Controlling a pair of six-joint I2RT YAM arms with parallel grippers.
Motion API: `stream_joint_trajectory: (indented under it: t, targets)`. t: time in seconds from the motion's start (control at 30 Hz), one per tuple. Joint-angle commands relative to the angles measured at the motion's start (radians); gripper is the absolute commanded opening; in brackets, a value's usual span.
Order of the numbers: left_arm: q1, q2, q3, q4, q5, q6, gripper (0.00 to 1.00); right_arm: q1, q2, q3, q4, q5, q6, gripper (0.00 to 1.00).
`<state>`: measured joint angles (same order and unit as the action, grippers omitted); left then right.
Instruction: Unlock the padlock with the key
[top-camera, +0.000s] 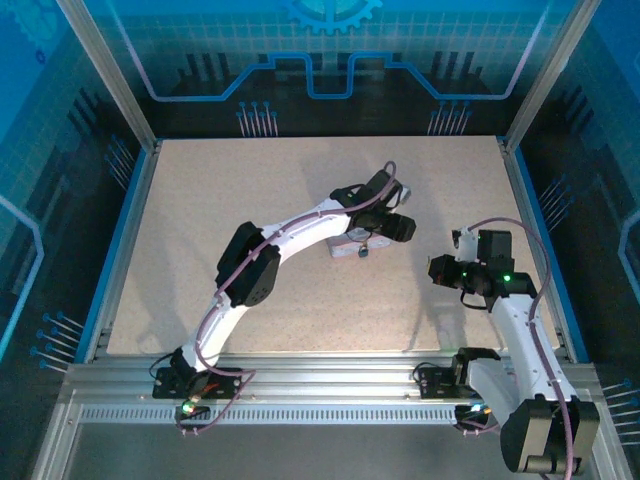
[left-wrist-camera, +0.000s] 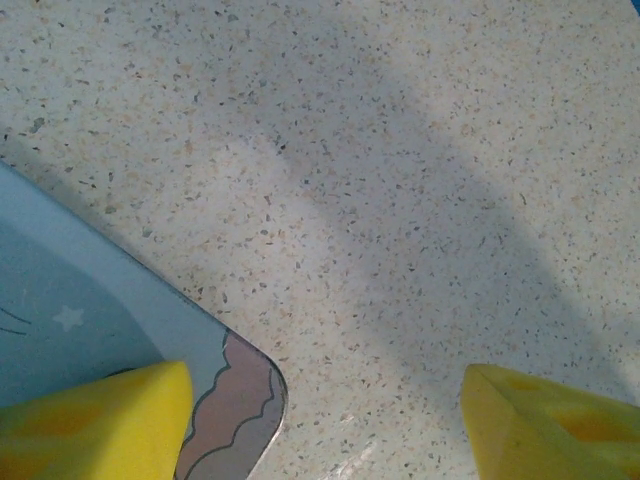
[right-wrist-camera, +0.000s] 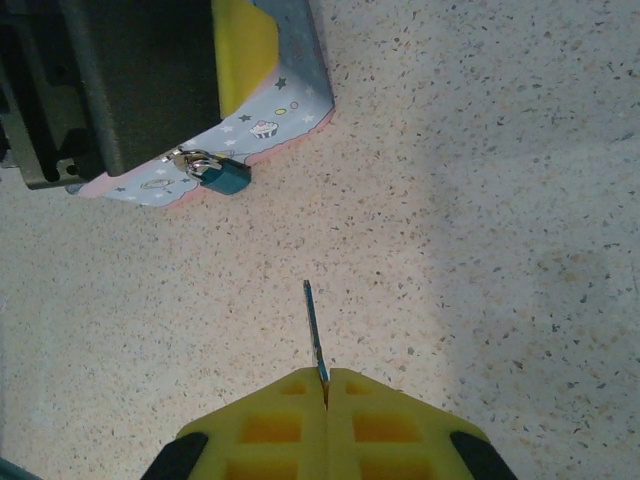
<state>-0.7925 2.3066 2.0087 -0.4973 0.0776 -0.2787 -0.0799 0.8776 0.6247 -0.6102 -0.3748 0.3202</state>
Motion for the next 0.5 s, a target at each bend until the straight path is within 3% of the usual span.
stream_joint_trajectory:
  t: [0.0, 0.47]
  targets:
    - [-0.007, 0.002, -0.014, -0.076, -0.004, 0.024, 0.73, -0.017, 0.006, 0.014, -0.012, -0.025, -0.007, 0.00]
    - [-0.063, -0.312, -0.474, 0.118, 0.003, -0.061, 0.76, -0.016, 0.073, 0.033, 0.017, -0.066, -0.011, 0.00]
